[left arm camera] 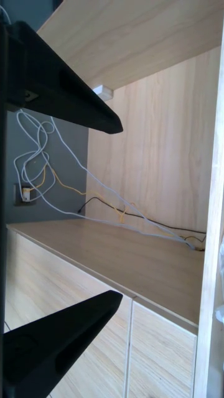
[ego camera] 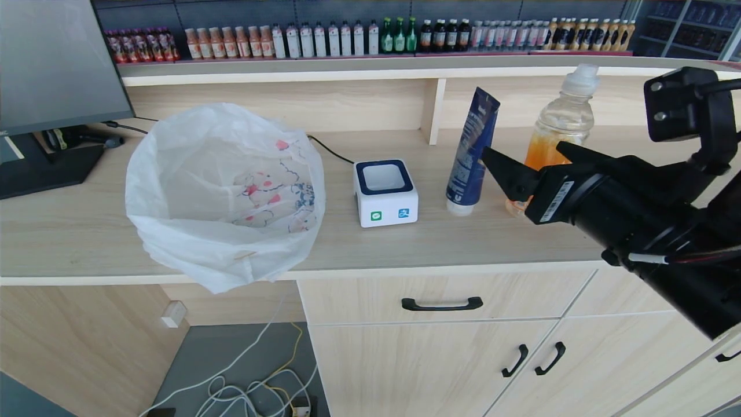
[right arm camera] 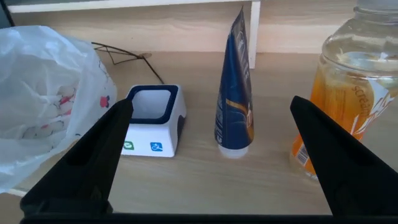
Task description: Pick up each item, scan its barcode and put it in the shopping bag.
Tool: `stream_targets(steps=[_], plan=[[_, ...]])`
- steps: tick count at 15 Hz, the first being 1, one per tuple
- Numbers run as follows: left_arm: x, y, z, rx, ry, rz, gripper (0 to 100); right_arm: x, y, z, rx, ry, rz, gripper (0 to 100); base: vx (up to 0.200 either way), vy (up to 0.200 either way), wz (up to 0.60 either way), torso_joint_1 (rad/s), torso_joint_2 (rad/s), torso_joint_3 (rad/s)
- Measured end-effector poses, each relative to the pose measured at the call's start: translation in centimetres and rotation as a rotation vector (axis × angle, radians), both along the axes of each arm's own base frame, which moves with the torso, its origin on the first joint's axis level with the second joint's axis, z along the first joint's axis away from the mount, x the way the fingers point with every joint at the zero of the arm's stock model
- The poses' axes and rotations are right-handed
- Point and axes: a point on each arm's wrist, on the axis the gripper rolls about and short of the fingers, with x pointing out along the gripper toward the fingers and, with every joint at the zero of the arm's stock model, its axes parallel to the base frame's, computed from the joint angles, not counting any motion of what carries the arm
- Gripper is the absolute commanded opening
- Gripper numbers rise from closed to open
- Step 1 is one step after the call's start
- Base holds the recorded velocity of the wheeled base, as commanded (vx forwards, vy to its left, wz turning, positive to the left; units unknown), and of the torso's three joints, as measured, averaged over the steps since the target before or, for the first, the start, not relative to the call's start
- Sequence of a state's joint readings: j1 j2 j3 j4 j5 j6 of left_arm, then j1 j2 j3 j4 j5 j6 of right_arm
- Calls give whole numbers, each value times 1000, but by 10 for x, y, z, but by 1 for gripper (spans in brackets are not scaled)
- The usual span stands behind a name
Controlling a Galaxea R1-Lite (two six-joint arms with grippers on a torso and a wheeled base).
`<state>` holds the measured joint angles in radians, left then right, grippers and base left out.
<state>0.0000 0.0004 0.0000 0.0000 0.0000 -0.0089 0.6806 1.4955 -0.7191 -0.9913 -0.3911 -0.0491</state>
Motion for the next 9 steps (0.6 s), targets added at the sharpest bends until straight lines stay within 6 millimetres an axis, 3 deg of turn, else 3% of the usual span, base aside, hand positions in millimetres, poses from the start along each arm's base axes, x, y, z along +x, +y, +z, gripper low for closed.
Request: stream_targets(steps=[9], plan=[[0,0,0,0,0,0,100,47,12,-6,-13,18,-104,100,0,0,0,0,0,0]])
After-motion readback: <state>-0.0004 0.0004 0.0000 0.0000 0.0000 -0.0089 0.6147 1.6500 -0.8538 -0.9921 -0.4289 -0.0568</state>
